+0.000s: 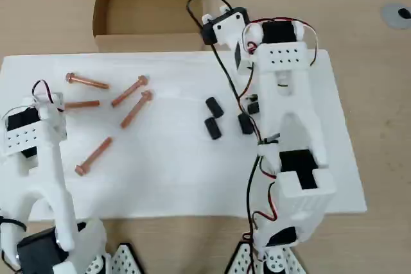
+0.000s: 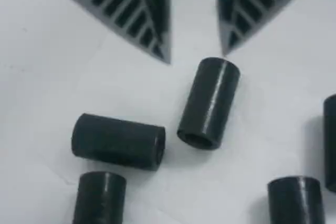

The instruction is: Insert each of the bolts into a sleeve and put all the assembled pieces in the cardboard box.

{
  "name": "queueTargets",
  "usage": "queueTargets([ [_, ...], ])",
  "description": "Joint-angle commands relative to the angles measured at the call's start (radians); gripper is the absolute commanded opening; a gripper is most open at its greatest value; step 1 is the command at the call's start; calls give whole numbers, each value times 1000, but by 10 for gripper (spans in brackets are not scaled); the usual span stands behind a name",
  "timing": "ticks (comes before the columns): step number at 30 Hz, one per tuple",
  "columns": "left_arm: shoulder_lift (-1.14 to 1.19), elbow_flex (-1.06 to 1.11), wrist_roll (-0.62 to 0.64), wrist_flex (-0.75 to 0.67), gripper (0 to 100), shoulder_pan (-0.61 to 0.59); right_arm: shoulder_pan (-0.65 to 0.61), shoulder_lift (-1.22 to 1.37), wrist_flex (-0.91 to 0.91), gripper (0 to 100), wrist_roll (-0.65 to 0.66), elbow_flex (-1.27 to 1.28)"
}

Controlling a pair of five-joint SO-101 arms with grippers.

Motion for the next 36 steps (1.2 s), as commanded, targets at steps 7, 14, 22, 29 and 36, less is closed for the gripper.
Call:
queueTargets([
  [7,27,-226,-11,238,99,5,-7,-5,11,94,2,-48],
  [14,275,-440,-12,356,148,5,-7,-5,11,94,2,-48],
  [22,607,-709,-12,529,197,5,-4,-5,9,94,3,-39],
  [29,748,-904,-12,592,197,5,-2,-5,2,93,3,24],
  [36,763,-988,-14,640,197,46,-2,-5,-14,92,3,27],
])
